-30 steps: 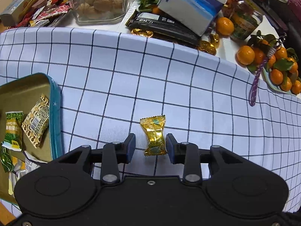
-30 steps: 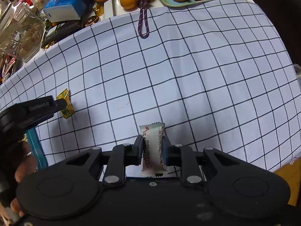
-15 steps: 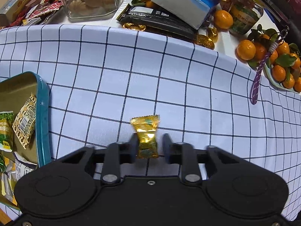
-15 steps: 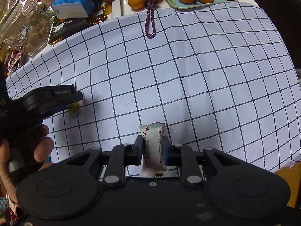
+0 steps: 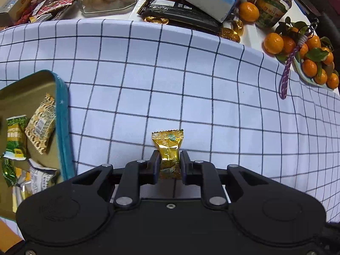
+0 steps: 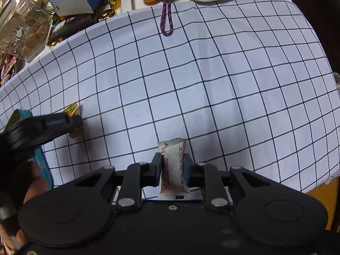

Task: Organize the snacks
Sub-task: 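Lift both held snacks and carry them over the gold tray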

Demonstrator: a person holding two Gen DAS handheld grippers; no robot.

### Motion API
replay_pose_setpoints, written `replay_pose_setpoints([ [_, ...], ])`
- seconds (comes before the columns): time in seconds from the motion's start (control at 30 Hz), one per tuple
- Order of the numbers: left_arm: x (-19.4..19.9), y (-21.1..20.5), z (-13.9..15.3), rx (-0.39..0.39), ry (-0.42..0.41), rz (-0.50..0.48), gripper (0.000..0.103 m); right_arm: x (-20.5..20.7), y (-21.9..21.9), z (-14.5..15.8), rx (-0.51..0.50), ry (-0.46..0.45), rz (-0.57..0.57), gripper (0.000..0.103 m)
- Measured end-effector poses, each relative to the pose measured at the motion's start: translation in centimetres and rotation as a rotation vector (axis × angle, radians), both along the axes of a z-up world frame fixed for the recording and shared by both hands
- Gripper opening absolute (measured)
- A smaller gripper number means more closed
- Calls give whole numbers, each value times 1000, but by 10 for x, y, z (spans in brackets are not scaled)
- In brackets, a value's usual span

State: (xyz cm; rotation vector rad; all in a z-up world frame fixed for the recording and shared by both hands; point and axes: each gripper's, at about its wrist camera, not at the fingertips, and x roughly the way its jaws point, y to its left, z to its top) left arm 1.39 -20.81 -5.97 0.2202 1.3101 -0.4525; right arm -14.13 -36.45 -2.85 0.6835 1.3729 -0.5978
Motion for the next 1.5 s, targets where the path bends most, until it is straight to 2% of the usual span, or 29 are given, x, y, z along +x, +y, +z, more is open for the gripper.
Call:
replay_pose_setpoints([
  [0.33,-7,33,16,56,-37,-47,26,20,9,-21,29,71,-22,21],
  [0.6,3,77,35,36,-48,1,26,42,30,-30,-52,71,41,21],
  [0.8,20,138,51,39,-80,100,26,48,62,-22,-161,-23,150,21],
  [1.0,41,210,52,76,-99,250,26,43,101,-5,-139,-146,195,21],
  [1.23,63,288,46,52,-33,444,26,74,180,15,-96,-182,302,21],
  [1.37,74,308,48,57,-37,529,26,104,226,29,-73,-205,377,21],
  [1.5,78,309,55,58,-71,547,26,133,264,45,-52,-222,446,21],
])
